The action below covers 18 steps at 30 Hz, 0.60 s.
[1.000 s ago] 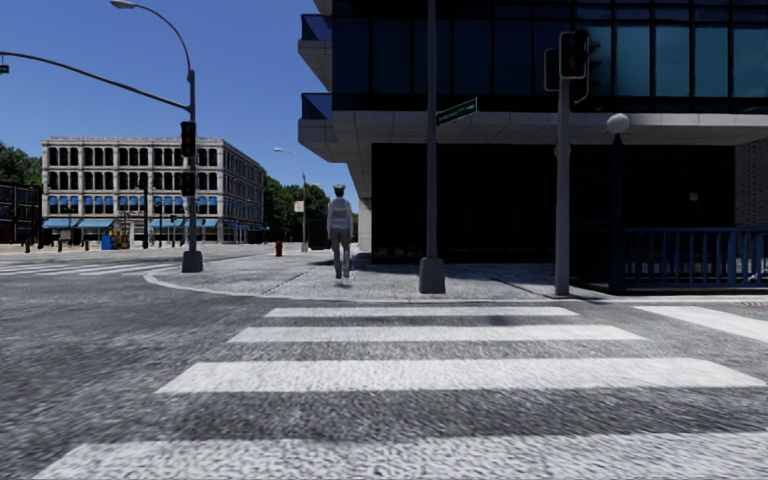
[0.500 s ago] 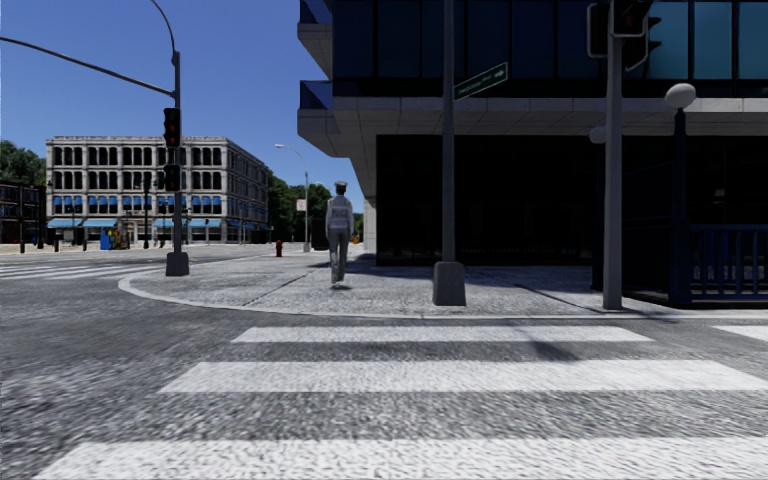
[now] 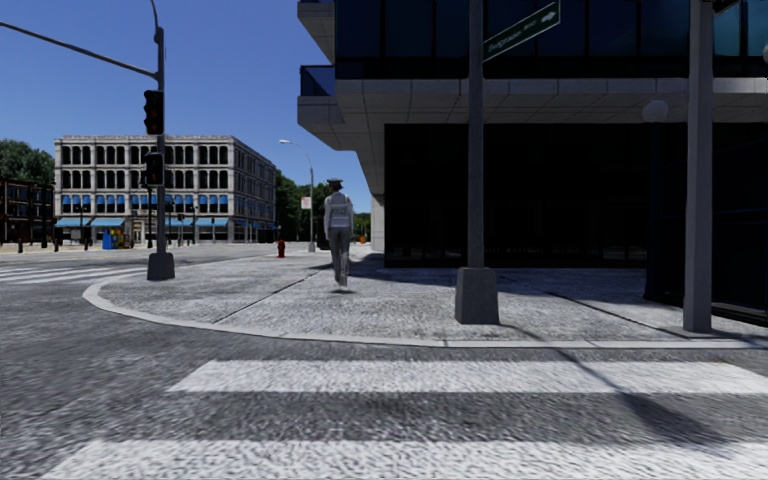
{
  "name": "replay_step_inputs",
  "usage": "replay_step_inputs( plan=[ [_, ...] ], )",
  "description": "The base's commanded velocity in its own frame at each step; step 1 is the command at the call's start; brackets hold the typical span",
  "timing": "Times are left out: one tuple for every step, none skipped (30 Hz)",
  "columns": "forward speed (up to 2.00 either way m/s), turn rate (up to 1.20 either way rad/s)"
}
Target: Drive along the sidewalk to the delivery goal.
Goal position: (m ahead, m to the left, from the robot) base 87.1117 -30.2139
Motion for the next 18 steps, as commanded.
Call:
replay_step_inputs(
  plan=[
    [2.00, 0.25],
    [2.00, 0.25],
    [2.00, 0.25],
    [2.00, 0.25],
    [2.00, 0.25],
    [2.00, 0.25],
    [2.00, 0.25],
    [2.00, 0.25],
    [2.00, 0.25],
    [2.00, 0.25],
    [2.00, 0.25],
    [2.00, 0.25],
    [2.00, 0.25],
    [2.00, 0.25],
    [2.00, 0.25],
    [2.00, 0.25],
    [2.00, 0.25],
    [2.00, 0.25]
  ],
)
